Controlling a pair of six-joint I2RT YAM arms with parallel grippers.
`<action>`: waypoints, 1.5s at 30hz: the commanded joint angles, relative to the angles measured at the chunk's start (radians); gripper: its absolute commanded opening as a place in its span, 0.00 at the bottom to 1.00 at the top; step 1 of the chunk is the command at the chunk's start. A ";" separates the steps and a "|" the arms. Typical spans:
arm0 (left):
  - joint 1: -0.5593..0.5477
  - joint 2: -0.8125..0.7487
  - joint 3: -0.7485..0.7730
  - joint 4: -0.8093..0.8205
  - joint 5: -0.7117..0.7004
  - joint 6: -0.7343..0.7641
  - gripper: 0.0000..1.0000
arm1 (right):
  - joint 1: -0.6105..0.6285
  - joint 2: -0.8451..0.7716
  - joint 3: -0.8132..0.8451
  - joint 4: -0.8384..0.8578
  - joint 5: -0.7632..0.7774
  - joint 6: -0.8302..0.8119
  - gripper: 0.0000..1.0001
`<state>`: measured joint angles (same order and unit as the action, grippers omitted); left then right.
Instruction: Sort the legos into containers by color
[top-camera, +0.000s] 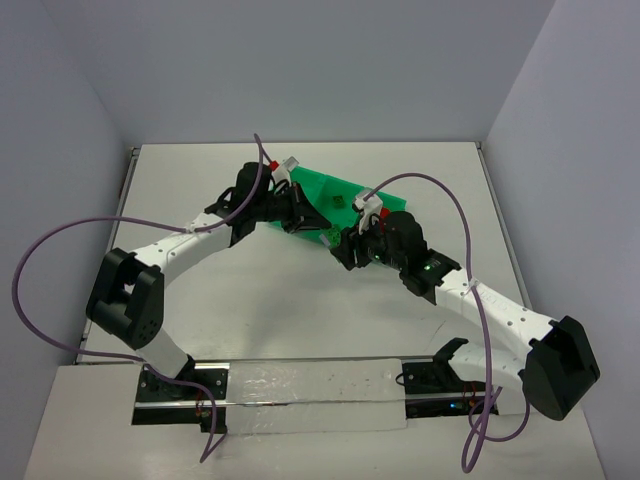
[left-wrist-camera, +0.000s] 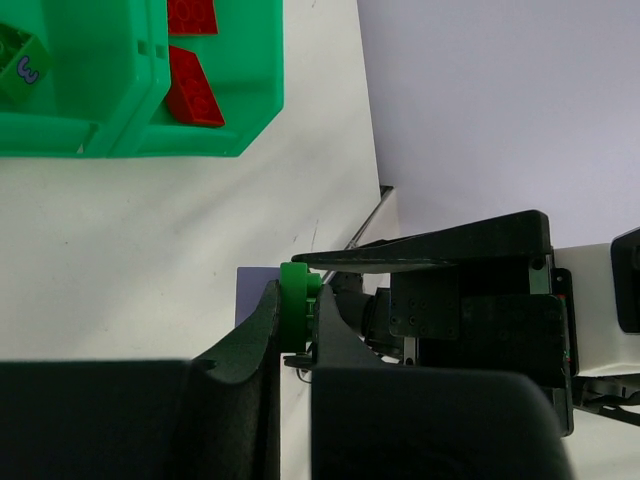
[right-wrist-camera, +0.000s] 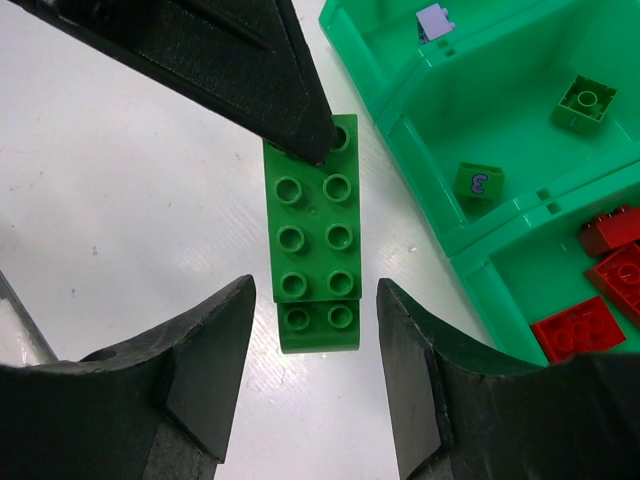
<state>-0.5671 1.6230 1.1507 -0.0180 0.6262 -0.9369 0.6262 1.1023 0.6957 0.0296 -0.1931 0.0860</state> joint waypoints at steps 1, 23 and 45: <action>0.012 -0.029 -0.004 0.048 0.011 -0.026 0.00 | 0.009 0.001 0.037 0.026 0.015 -0.014 0.60; 0.031 -0.053 -0.033 0.096 0.060 -0.061 0.00 | 0.009 0.078 0.014 0.089 -0.033 0.002 0.53; 0.039 -0.057 -0.034 0.099 0.033 -0.076 0.00 | 0.049 0.219 0.120 -0.080 0.202 0.006 0.00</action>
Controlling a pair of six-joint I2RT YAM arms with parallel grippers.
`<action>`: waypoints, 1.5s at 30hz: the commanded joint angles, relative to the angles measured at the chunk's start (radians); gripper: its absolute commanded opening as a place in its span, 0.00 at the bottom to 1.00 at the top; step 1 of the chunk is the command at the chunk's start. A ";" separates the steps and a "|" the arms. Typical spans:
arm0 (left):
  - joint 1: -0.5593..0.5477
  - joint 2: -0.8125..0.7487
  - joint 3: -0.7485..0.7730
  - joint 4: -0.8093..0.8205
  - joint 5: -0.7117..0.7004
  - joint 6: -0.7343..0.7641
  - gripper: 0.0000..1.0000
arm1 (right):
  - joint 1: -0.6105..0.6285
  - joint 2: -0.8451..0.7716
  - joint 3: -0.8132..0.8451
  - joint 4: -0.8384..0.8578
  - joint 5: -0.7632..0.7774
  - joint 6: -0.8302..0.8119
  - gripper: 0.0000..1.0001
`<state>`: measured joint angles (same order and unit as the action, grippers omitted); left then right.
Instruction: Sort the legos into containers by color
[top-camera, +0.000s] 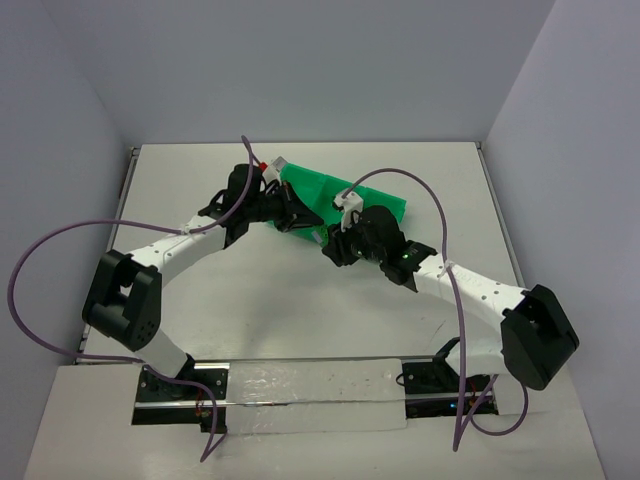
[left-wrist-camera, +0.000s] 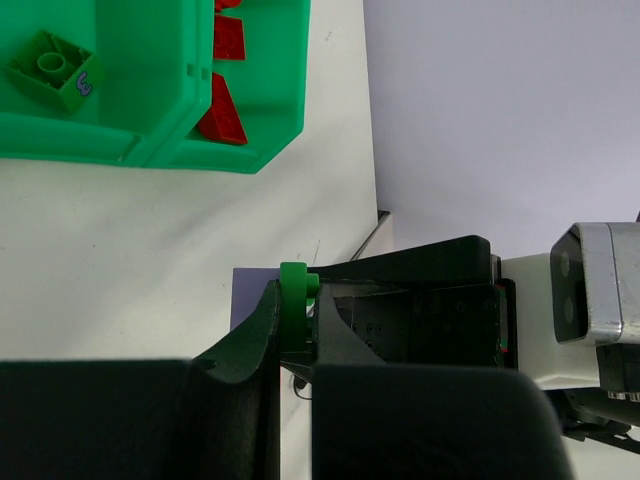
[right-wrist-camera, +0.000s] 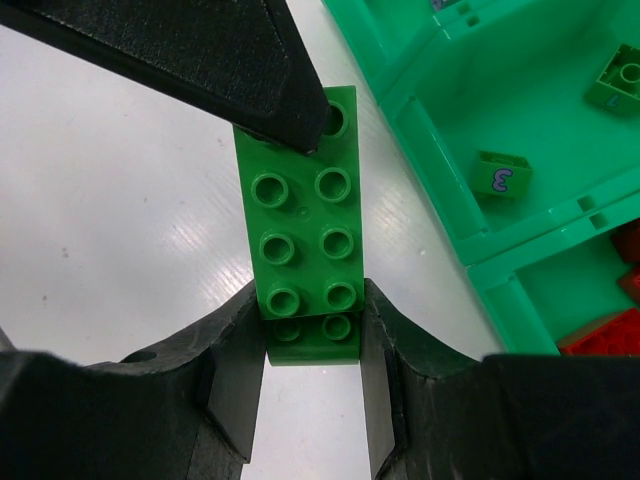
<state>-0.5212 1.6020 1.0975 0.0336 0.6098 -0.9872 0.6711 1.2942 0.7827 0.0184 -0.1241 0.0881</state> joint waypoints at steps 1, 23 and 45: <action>-0.006 -0.036 0.019 0.046 0.050 -0.027 0.00 | 0.004 0.027 0.034 -0.075 0.154 0.003 0.00; 0.042 -0.015 0.066 0.005 0.002 -0.028 0.00 | 0.014 0.051 0.055 -0.194 0.360 -0.021 0.00; 0.113 -0.059 0.005 0.085 0.036 -0.079 0.00 | 0.025 0.093 0.082 -0.172 0.213 0.002 0.00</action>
<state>-0.4032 1.5761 1.1089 0.0695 0.6202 -1.0452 0.6930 1.3849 0.8509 -0.1806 0.1623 0.0699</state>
